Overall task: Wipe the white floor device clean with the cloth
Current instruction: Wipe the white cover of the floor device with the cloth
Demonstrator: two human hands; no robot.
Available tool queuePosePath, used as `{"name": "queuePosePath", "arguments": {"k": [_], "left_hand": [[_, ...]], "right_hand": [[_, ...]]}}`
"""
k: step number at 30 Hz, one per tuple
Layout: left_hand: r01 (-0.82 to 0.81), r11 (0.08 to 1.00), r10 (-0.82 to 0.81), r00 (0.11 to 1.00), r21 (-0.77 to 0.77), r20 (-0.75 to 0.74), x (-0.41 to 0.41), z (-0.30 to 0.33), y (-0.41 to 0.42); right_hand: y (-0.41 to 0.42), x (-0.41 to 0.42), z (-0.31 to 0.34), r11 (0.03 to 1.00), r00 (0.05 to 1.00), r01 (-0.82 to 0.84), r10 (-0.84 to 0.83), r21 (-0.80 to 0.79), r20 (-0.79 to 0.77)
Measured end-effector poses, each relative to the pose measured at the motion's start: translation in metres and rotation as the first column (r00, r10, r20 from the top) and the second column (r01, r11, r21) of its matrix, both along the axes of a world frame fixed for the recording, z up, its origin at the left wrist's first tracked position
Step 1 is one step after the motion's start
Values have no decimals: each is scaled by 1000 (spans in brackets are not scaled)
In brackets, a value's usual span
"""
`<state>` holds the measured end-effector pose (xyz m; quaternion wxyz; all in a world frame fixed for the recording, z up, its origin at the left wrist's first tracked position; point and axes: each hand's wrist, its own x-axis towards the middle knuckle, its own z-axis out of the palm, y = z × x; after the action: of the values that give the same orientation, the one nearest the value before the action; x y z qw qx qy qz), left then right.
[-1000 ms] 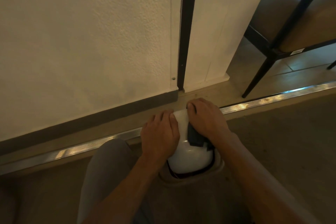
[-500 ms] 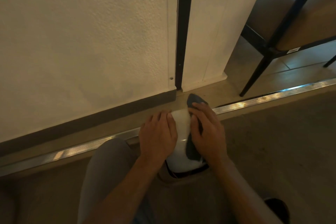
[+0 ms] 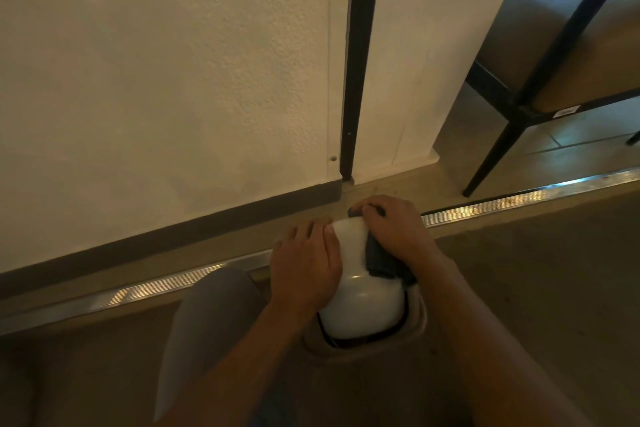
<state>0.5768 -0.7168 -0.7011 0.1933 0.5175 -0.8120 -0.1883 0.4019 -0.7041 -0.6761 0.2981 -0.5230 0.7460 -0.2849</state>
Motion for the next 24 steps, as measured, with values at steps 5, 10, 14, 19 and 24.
{"name": "queuePosePath", "arguments": {"k": [5, 10, 14, 19, 24], "left_hand": [[-28, 999, 28, 1000, -19, 1, -3, 2, 3], [-38, 999, 39, 999, -32, 22, 0, 2, 3], [-50, 998, 51, 998, -32, 28, -3, 4, 3], [-23, 999, 22, 999, -37, -38, -4, -2, 3], [1, 999, -4, 997, -40, -82, -2, -5, 4]], "right_hand": [[50, 16, -23, 920, 966, 260, -242, -293, 95], [97, 45, -43, 862, 900, 435, -408, -259, 155], [66, 24, -28, 917, 959, 284, -277, -280, 65], [3, 16, -1, 994, 926, -108, 89, -31, -366], [35, 34, -20, 957, 926, -168, 72, -235, -371]]}}
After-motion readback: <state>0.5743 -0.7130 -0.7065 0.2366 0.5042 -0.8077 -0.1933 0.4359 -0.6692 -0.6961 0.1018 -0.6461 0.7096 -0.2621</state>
